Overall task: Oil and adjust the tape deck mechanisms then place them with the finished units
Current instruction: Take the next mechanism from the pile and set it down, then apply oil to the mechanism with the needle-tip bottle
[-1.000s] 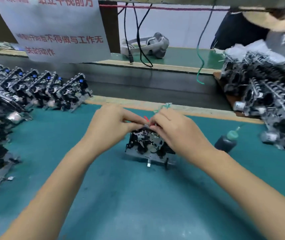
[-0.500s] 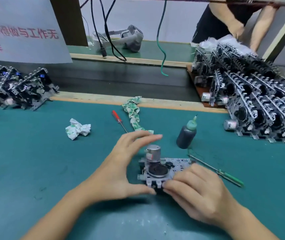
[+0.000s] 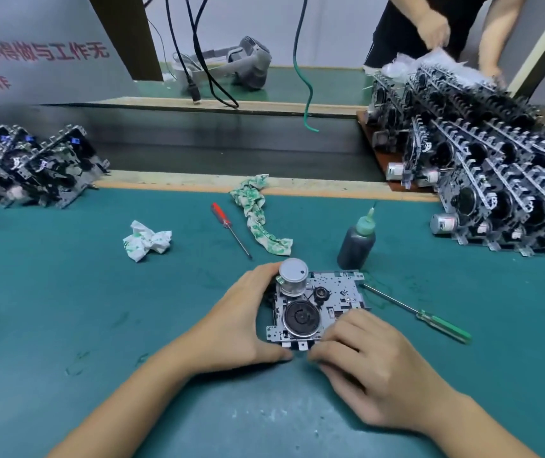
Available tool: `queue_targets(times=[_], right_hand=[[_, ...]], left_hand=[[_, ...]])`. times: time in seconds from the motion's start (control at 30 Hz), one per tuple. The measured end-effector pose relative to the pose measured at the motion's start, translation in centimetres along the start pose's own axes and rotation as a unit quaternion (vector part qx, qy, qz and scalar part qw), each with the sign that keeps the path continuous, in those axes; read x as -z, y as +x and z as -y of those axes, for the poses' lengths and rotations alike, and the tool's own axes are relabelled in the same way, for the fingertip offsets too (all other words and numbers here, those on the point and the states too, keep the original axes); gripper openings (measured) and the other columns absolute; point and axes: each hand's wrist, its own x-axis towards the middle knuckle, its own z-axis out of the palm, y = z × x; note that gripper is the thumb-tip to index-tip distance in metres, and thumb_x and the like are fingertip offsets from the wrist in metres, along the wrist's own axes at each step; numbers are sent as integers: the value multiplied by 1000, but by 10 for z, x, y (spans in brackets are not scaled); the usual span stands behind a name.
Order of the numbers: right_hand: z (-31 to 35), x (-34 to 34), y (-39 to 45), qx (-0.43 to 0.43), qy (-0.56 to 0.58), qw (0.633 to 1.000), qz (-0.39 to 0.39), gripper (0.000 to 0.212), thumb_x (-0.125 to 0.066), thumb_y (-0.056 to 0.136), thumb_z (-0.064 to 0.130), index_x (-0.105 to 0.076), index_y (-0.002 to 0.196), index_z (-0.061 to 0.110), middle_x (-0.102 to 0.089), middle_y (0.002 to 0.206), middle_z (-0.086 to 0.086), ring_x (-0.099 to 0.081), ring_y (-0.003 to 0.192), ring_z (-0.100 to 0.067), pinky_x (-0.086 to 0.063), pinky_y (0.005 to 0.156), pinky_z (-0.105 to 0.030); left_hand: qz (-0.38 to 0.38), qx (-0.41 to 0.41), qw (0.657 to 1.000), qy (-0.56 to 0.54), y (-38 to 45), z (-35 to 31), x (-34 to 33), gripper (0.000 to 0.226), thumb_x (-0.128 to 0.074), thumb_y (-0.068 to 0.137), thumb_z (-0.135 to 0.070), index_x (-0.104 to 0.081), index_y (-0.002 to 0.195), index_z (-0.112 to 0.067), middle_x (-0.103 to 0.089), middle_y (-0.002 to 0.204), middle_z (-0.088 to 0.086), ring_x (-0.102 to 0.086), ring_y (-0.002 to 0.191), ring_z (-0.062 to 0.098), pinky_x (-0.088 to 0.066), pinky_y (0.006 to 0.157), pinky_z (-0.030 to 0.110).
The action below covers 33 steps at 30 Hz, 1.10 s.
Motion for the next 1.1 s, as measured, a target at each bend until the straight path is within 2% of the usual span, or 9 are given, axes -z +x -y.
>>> queue_targets(times=[0.17, 0.3, 0.5, 0.6, 0.83, 0.9, 0.97, 1.03, 1.1], right_hand=[[2, -3, 3, -28, 20, 999, -29, 17, -54, 89, 13, -69, 85, 7, -59, 76, -5, -50, 67, -24, -45, 60, -32], [2, -5, 3, -31, 18, 999, -31, 19, -51, 90, 14, -69, 85, 8, -59, 76, -4, -50, 67, -23, -44, 60, -30], [2, -7, 4, -44, 32, 996, -72, 19, -52, 89, 12, -70, 84, 7, -60, 76, -5, -51, 67, -22, -43, 63, -26], [4, -8, 5, -47, 33, 995, -81, 18, -53, 88, 11, -70, 85, 7, -59, 76, -5, -49, 67, -22, -41, 63, -25], [2, -10, 6, -39, 4, 996, -81, 17, -53, 88, 10, -69, 86, 6, -60, 76, -6, -51, 66, -24, -45, 61, -29], [2, -6, 4, -29, 8, 990, -135, 14, -53, 89, 10, -66, 91, 9, -60, 80, -5, -51, 71, -22, -43, 68, -25], [0, 1, 1, -41, 4, 971, -234, 9, -50, 92, 13, -59, 96, 14, -58, 88, 1, -51, 78, -17, -41, 78, -23], [-6, 7, 4, -126, 31, 934, -332, 8, -53, 91, 16, -54, 98, 20, -52, 93, 9, -51, 84, -13, -40, 83, -22], [-17, 12, 13, -269, 111, 881, -373, 26, -59, 85, 18, -48, 104, 33, -50, 100, 14, -51, 92, -12, -42, 82, -26]], left_hand=[[-9, -23, 1000, -9, 1, 1, -2, 86, -78, 57, -47, -29, 128, -48, -36, 125, -34, -38, 122, -2, -32, 105, 24], [-13, -32, 999, 3, 1, 0, -2, 84, -75, 59, -51, -28, 128, -48, -34, 127, -37, -37, 124, -4, -32, 106, 25], [-29, -34, 998, 35, 1, 0, -7, 97, -82, 52, -59, -28, 131, -45, -33, 132, -30, -36, 127, 0, -33, 107, 33], [-48, -31, 998, 34, 3, 1, -9, 91, -82, 53, -59, -31, 128, -45, -35, 131, -32, -37, 125, -2, -35, 106, 36], [-47, -44, 997, 35, 3, 2, -9, 90, -77, 52, -65, -31, 127, -48, -32, 132, -36, -36, 124, -7, -34, 106, 30], [-43, -38, 998, 37, 3, 2, -9, 91, -77, 50, -65, -31, 127, -49, -32, 131, -37, -35, 124, -8, -32, 106, 26], [-37, -33, 997, 57, 2, 1, -10, 96, -76, 47, -68, -27, 128, -52, -29, 131, -40, -31, 124, -12, -25, 105, 16], [-29, -31, 996, 83, 1, -1, -10, 102, -74, 45, -72, -21, 129, -55, -24, 133, -42, -26, 123, -17, -19, 101, 7], [-19, -28, 994, 100, 1, -2, -10, 106, -74, 44, -74, -17, 132, -54, -22, 135, -41, -23, 123, -19, -16, 100, 4]])
